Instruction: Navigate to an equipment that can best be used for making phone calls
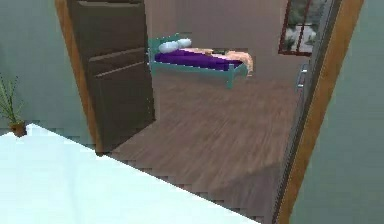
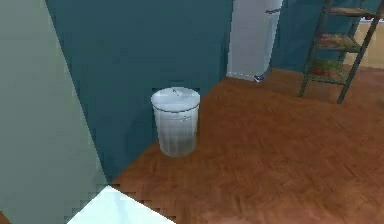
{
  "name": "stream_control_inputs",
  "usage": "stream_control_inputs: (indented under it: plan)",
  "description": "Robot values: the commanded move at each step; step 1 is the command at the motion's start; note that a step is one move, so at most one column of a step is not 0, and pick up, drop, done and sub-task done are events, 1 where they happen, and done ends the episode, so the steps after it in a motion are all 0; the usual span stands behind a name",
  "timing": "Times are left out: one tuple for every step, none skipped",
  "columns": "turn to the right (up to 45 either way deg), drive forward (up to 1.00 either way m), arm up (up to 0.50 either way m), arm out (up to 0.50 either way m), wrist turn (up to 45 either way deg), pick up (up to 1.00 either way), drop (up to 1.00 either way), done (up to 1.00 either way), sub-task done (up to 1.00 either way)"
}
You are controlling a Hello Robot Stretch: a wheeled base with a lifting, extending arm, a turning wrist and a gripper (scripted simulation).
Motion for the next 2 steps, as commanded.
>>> stream_control_inputs:
  plan:
    - [-3.0, 0.00, 0.00, 0.00, 0.0, 0.00, 0.00, 0.00, 0.00]
    - [0.0, 1.00, 0.00, 0.00, 0.0, 0.00, 0.00, 0.00, 0.00]
